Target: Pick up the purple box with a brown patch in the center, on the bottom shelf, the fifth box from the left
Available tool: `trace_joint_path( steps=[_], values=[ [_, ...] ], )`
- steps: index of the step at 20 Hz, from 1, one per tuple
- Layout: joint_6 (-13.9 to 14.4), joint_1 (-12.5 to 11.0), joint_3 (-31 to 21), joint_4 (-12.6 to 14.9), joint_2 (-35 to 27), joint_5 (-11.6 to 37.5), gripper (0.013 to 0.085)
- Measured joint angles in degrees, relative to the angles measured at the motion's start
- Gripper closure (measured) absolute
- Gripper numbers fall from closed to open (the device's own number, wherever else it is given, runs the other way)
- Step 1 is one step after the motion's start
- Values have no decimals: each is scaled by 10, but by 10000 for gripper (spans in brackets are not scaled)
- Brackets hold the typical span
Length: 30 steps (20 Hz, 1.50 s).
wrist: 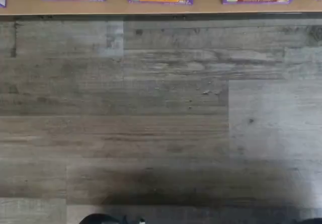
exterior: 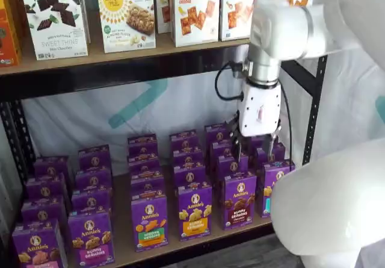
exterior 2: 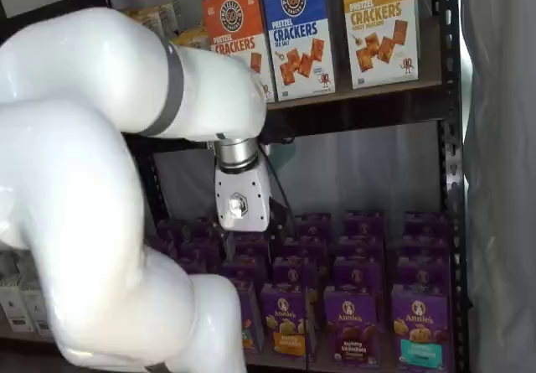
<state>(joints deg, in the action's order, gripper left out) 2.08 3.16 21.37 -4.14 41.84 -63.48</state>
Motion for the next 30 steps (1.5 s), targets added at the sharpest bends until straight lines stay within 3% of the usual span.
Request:
trace_joint_path(
  steps=[7, 12, 16, 26, 30],
  values=[
    [-31, -6, -22, -28, -102, 113, 130],
    [-45, -13, -25, -26, -188, 201, 130],
    [-56, -22, -12, -23, -266, 254, 130],
    [-112, -46, 31, -45, -447, 413, 130],
    [-109, -49, 59, -37, -503, 445, 130]
  ],
)
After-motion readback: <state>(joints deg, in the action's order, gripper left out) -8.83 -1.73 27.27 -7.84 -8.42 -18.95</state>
